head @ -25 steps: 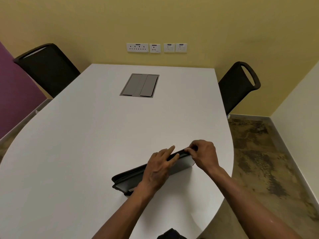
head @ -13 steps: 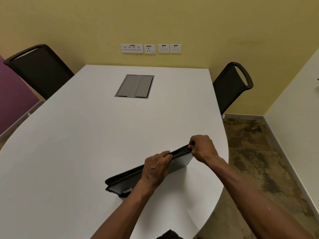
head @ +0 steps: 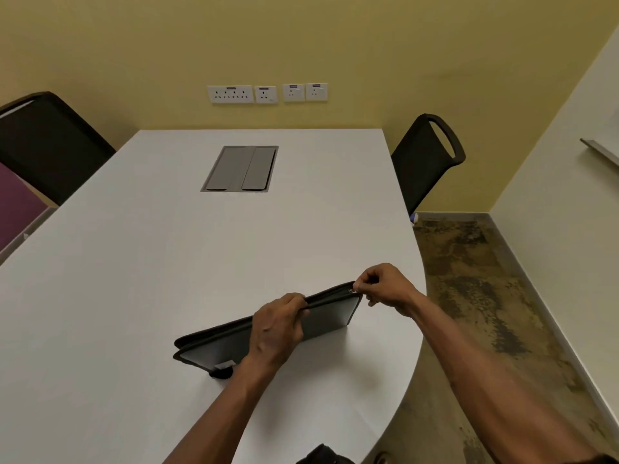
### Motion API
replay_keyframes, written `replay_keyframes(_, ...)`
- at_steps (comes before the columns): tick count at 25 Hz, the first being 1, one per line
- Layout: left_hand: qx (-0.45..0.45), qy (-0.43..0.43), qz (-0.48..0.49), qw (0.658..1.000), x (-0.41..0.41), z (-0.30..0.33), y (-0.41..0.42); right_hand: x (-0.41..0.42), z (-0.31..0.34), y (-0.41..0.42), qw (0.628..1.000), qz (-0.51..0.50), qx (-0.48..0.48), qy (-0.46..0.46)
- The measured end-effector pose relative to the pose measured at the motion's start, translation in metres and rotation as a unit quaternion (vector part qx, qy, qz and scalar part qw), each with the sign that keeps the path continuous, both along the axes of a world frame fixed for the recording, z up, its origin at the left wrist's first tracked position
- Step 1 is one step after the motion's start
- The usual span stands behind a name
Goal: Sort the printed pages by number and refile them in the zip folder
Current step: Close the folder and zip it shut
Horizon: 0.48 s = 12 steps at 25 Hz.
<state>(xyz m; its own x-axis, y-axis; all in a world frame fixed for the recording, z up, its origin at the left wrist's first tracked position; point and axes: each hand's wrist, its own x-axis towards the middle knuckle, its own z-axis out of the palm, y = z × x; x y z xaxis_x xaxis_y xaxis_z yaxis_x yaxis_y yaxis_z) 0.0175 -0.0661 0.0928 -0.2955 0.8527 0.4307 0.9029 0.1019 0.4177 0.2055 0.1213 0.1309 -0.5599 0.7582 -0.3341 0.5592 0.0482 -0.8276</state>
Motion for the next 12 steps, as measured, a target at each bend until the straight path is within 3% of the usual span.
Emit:
replay_keyframes(5, -0.014, 0.087, -0.071, 0.994, 0.012, -0.005, 0.014, 0.001, 0.004, -0.006, 0.995, 0.086, -0.027, -0.037)
replay_keyframes(12, 0.003, 0.113, -0.068, 0.991, 0.033, 0.001, 0.044, -0.012, 0.006, -0.023, 0.97, 0.063, 0.191, -0.136)
